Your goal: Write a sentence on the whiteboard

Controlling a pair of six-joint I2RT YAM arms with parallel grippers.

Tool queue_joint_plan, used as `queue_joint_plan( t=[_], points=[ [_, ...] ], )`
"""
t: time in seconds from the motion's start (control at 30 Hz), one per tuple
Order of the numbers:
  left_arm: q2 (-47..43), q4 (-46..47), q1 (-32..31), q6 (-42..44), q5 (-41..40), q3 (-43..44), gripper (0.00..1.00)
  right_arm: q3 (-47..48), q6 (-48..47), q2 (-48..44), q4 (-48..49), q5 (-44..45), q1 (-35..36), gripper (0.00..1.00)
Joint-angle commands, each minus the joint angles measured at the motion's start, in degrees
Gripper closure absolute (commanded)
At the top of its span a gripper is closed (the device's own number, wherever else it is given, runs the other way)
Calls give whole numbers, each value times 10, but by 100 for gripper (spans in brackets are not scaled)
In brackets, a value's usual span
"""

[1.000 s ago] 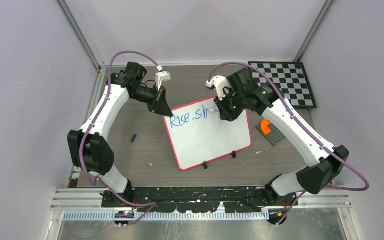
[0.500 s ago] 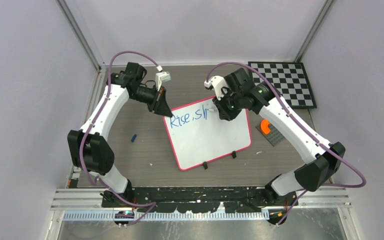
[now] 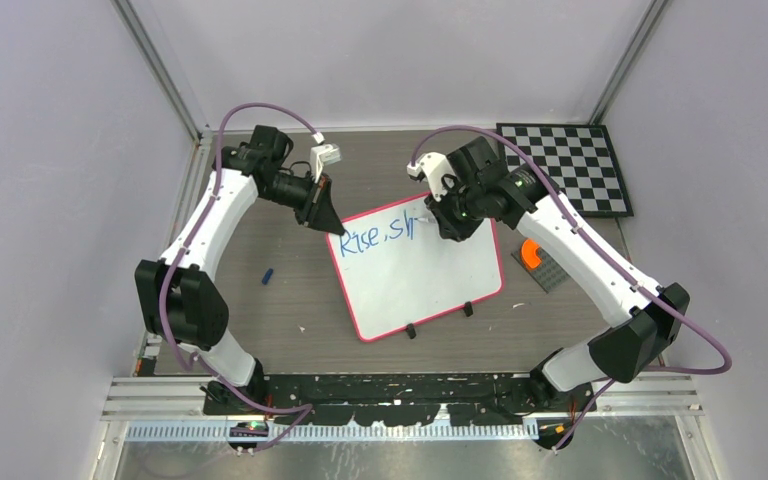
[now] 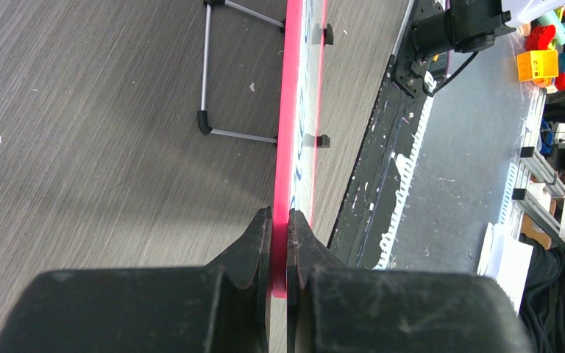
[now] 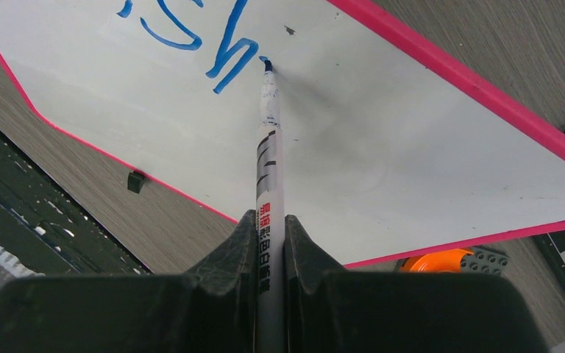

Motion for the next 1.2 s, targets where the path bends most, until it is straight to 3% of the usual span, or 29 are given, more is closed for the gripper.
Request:
queue_joint_plan(
  t=[0.0, 0.47, 1.17],
  points=[
    [-3, 2, 1, 16, -39, -2, 100, -2, -7, -15, 23, 39, -6, 100],
    [-4, 6, 0, 14, -38, -3, 100, 2, 10, -8, 23, 58, -7, 100],
    [-3, 8, 0, 15, -36, -5, 100, -30, -5, -13, -4, 19, 12, 100]
  ],
)
